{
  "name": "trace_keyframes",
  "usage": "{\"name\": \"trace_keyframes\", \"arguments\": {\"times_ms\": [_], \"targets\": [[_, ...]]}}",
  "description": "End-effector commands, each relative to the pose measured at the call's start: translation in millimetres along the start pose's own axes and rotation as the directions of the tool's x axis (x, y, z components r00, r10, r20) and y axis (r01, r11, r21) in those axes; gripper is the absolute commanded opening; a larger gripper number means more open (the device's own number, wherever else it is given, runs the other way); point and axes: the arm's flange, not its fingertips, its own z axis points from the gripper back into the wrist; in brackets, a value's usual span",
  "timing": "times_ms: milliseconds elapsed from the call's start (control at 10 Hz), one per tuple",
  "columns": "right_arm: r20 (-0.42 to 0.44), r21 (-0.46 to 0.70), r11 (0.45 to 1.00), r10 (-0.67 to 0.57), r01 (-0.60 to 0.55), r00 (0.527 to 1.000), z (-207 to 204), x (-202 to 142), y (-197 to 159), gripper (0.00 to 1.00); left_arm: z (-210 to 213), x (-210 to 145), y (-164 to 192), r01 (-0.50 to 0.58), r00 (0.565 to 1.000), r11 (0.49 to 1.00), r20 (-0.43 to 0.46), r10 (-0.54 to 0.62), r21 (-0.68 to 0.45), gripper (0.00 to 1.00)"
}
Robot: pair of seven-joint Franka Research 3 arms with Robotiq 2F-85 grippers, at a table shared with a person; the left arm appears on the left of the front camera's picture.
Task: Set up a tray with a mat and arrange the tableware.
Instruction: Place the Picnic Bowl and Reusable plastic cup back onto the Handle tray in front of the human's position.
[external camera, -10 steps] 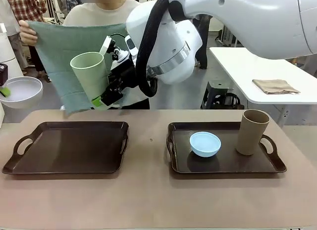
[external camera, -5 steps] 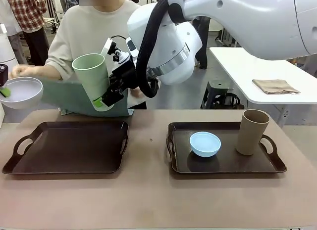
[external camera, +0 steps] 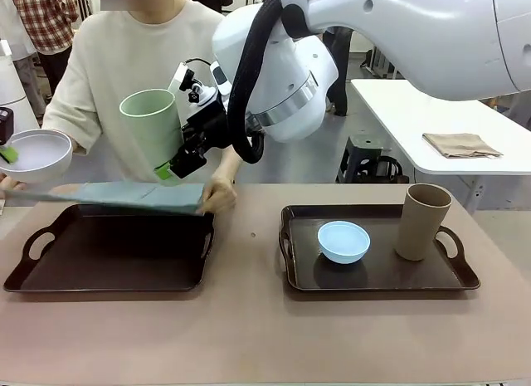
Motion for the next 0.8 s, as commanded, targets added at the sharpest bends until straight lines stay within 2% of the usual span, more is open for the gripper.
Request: {"name": "trace_keyframes", "arguments": {"times_ms": [0,700], "targets": [[0.004,0.001,1.0,0.004,-0.004,1.0,-0.2,1.1,-2.0,0.0,-0.3,0.6,0.7,0.002,1.0,1.0,-0.001,-0.002,0.0,0.0],[0.004,0.001,1.0,0.004,-0.004,1.0,-0.2,1.1,-2.0,0.0,-0.3,0.6,0.7,0.002,1.0,1.0,-0.001,-0.002,0.0,0.0]]}}
